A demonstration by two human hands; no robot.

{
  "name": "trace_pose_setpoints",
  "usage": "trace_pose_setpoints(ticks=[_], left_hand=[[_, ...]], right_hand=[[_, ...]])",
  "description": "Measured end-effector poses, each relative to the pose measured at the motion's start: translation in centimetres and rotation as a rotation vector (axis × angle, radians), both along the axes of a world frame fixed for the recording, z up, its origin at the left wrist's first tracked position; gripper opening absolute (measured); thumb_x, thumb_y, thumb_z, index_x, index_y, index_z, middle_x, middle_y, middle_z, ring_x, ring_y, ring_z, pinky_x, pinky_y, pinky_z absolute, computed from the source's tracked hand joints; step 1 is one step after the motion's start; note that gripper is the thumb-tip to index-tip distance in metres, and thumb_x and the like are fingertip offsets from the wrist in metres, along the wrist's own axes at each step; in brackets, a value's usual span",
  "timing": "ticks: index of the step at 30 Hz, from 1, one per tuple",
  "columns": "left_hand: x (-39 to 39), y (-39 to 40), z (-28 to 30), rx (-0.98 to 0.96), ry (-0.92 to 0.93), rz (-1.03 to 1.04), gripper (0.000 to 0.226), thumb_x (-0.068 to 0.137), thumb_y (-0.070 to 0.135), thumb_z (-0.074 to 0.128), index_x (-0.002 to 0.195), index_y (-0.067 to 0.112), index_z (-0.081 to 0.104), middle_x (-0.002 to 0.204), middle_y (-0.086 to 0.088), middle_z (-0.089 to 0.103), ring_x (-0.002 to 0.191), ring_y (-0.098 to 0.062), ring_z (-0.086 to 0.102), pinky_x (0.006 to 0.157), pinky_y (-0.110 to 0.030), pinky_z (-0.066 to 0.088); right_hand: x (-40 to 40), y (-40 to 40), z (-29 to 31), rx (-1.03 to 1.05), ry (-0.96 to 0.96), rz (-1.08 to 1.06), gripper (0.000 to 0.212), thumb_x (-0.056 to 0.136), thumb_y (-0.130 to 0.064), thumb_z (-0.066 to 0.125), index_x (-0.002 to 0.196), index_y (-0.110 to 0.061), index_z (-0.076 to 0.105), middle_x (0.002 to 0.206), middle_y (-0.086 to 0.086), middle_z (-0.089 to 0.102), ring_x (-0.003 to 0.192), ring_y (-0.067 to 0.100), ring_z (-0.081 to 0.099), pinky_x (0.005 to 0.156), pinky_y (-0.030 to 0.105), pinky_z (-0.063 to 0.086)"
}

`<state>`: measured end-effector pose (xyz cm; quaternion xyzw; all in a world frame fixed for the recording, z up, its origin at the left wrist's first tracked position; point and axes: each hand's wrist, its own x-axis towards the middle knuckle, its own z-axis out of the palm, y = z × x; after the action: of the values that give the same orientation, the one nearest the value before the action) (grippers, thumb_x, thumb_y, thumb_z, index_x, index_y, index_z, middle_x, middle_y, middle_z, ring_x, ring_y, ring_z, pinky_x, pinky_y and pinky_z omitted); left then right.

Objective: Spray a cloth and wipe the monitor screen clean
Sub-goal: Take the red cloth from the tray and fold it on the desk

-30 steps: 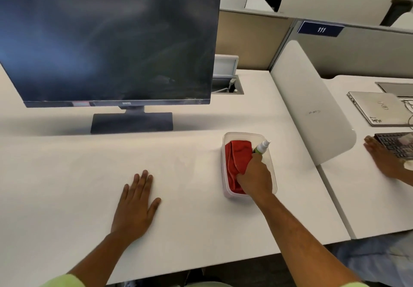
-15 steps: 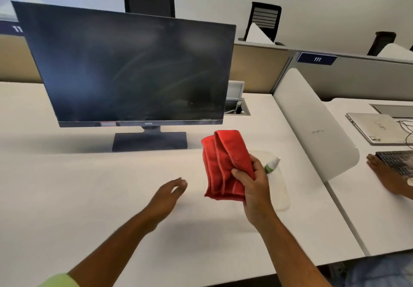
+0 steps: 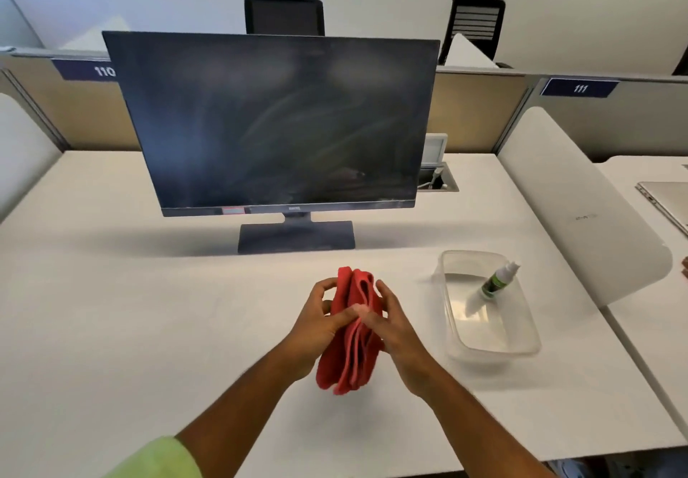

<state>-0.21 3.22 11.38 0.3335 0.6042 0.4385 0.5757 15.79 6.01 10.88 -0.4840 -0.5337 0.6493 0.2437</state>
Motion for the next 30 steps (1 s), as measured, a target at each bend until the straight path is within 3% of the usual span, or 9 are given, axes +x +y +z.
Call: trace_pose_setpoints(ticks=[4,6,11,14,17,21,24,27,30], left_hand=[[0.3,0.0,0.1,0.045,0.025,0.029,0.034,0.091,0.053,0.063,0.123,0.050,0.051,0.123,0.010,0.067,0.103,-0.019,0.072,0.070,-0.021,0.060],[0.0,-0.1,0.1,0.033,0.013,0.052,0.023,0.100,0.045,0.055,0.123,0.048,0.052,0.123,0.010,0.067,0.104,-0.019,0.072,0.073,-0.025,0.061],[-2.1,-0.4,-0.1,-0.017,-0.007,0.185,0.013,0.107,0.037,0.047,0.117,0.044,0.053,0.119,0.008,0.065,0.103,-0.016,0.069,0.062,-0.020,0.059],[-3.2,-0.9,-0.9,-0.049,0.023,0.209,0.012,0.105,0.040,0.048,0.116,0.044,0.052,0.118,0.008,0.065,0.103,-0.017,0.069,0.063,-0.022,0.060],[-4.0,-1.8,-2.8,-0.083,0.083,0.233,0.017,0.105,0.037,0.049,0.122,0.039,0.052,0.122,0.004,0.065,0.105,-0.018,0.069,0.077,-0.031,0.061],[-4.8,-3.4,-5.8,-0.209,0.291,0.256,0.029,0.103,0.024,0.059,0.131,0.026,0.051,0.125,-0.009,0.065,0.105,-0.022,0.066,0.094,-0.044,0.057],[-4.5,-4.4,-7.0,-0.191,0.612,0.137,0.053,0.098,0.024,0.066,0.145,0.020,0.043,0.140,-0.011,0.053,0.120,-0.027,0.058,0.103,-0.044,0.052],[-3.5,-4.9,-7.0,0.016,1.048,-0.010,0.065,0.095,0.040,0.062,0.152,0.026,0.036,0.154,-0.004,0.037,0.136,-0.026,0.044,0.112,-0.044,0.046],[-2.6,-4.7,-7.8,0.219,1.187,-0.252,0.062,0.101,0.045,0.049,0.158,0.028,0.032,0.168,0.003,0.025,0.154,-0.023,0.026,0.126,-0.042,0.026]], right_hand=[[-2.0,-0.4,0.3,-0.076,0.052,-0.009,0.066,0.089,-0.053,0.073,0.147,-0.037,0.047,0.138,-0.006,0.068,0.125,0.021,0.069,0.098,0.029,0.062],[-2.0,-0.1,0.1,-0.176,0.102,-0.078,0.043,0.100,-0.034,0.072,0.140,-0.030,0.056,0.128,0.002,0.075,0.117,0.023,0.074,0.098,0.037,0.063],[-0.2,1.6,-1.1,-0.364,0.126,-0.315,0.018,0.103,-0.002,0.053,0.114,-0.006,0.066,0.091,0.012,0.070,0.084,0.025,0.067,0.078,0.038,0.059],[0.9,2.6,-2.2,-0.404,0.068,-0.295,0.016,0.103,-0.004,0.057,0.116,-0.006,0.066,0.096,0.016,0.073,0.087,0.030,0.070,0.080,0.042,0.062],[1.7,3.2,-3.6,-0.419,0.045,-0.245,0.025,0.101,-0.002,0.065,0.125,-0.006,0.068,0.110,0.018,0.079,0.101,0.036,0.076,0.085,0.046,0.065],[2.0,2.9,-5.7,-0.266,-0.231,-0.160,0.045,0.094,0.008,0.060,0.135,-0.010,0.063,0.119,0.010,0.075,0.110,0.030,0.073,0.088,0.040,0.061],[1.7,2.0,-6.1,-0.055,-0.508,-0.166,0.043,0.093,-0.007,0.063,0.134,-0.021,0.062,0.117,-0.003,0.070,0.101,0.016,0.069,0.088,0.036,0.058],[0.9,0.5,-6.0,0.406,-0.730,-0.120,0.042,0.094,-0.023,0.066,0.136,-0.025,0.060,0.135,-0.002,0.057,0.116,0.019,0.060,0.097,0.033,0.052],[-0.5,-1.1,-6.5,0.721,-0.692,0.070,0.048,0.100,-0.037,0.059,0.146,-0.026,0.056,0.154,-0.001,0.051,0.144,0.022,0.045,0.121,0.039,0.042]])
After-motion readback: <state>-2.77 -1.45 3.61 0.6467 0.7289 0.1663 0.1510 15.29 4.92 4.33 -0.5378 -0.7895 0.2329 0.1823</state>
